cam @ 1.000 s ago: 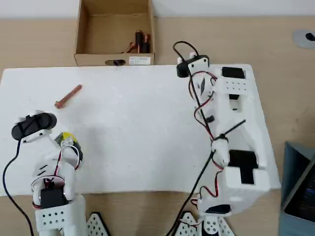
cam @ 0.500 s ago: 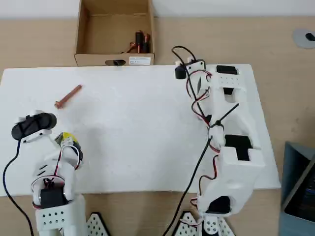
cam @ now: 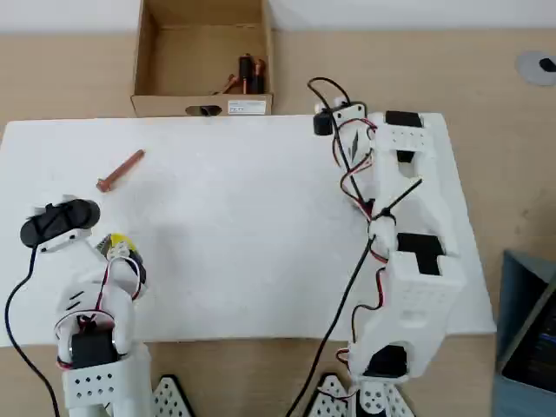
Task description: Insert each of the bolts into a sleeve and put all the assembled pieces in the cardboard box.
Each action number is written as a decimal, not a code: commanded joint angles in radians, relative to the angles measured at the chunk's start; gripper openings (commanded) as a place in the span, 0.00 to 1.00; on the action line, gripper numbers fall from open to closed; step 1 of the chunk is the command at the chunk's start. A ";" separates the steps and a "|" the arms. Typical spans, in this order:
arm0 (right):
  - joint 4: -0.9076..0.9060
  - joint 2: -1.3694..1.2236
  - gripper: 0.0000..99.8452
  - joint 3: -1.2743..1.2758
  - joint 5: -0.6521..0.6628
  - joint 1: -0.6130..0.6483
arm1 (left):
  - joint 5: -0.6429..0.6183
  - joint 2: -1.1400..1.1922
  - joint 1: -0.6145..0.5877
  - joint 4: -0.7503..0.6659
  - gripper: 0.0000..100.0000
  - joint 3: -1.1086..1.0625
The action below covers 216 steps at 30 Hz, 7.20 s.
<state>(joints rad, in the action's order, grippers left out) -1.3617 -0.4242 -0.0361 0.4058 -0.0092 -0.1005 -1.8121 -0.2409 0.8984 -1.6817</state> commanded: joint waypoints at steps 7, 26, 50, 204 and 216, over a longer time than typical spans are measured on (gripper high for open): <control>-0.229 0.251 0.01 -0.148 -0.023 0.008 | -0.005 -0.002 -0.002 0.000 0.00 -0.011; -0.425 0.791 0.01 0.041 -0.023 0.004 | -0.005 -0.002 0.003 0.000 0.01 -0.012; -0.413 1.110 0.01 0.374 0.057 -0.170 | 0.137 0.084 0.077 0.140 0.01 0.319; -0.425 1.265 0.01 0.501 0.087 -0.211 | -1.165 2.425 -0.063 0.855 0.00 2.312; -0.425 1.265 0.01 0.501 0.087 -0.211 | -1.080 2.448 -0.064 0.855 0.29 2.302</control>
<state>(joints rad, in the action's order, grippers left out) -1.7668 0.8216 0.4687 0.4872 -0.2056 -1.1884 0.6813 -0.2961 1.7407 0.6199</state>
